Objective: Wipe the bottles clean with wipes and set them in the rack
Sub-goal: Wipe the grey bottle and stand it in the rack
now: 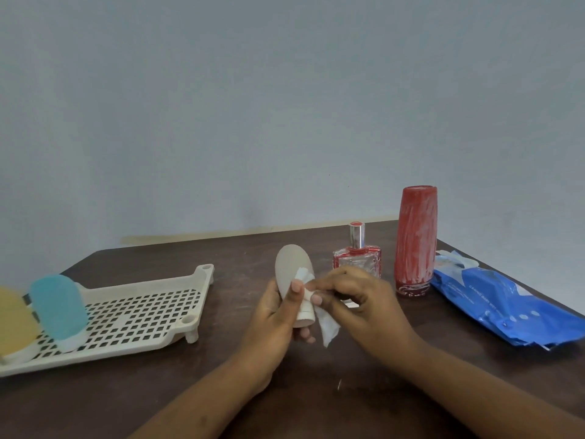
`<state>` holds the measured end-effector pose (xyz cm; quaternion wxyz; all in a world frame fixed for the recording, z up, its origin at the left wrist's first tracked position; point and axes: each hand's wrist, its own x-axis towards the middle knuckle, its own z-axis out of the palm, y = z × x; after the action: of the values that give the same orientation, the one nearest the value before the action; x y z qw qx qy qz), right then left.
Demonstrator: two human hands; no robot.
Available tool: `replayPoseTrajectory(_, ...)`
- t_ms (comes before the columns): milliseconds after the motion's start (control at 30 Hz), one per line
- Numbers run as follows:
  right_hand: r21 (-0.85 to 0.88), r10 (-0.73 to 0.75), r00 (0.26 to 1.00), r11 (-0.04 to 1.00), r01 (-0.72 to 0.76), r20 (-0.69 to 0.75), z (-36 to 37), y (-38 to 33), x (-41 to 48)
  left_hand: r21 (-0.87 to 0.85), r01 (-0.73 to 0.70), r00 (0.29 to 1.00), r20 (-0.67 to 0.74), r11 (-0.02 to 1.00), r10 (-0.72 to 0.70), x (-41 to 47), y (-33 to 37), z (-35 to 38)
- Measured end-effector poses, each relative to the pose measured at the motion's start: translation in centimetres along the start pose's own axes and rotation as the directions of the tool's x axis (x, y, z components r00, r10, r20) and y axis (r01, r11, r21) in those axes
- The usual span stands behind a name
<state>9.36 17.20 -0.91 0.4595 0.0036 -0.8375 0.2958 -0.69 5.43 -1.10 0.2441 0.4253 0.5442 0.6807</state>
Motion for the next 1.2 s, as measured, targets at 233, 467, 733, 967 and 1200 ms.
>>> replayPoseTrajectory(233,0.134,0.238,0.951,0.967,-0.215,-0.197,-0.5,0.9,0.2,0.114,0.091,0.982,0.156,0.989,-0.109,-0.5,0.3,0.4)
replayPoseTrajectory(467,0.198,0.214,0.976,0.958,-0.205,-0.025,0.1,0.2,-0.1,0.085,0.058,0.998,-0.032,0.995,-0.055,-0.1,0.5,0.2)
replayPoseTrajectory(733,-0.042,-0.004,0.998,0.999,0.006,0.061,0.2,-0.6,-0.5,0.083,0.139,0.986,-0.109,0.987,-0.129,0.2,0.7,-0.4)
replayPoseTrajectory(967,-0.135,0.078,0.975,0.985,-0.107,-0.207,-0.9,0.7,0.2,0.196,0.110,0.989,0.073,0.974,-0.127,-0.3,0.2,0.3)
replayPoseTrajectory(1200,-0.163,-0.080,0.987,0.985,0.057,-0.140,-0.4,-0.1,0.1,0.256,0.003,0.993,0.117,0.967,-0.034,-0.5,0.2,0.2)
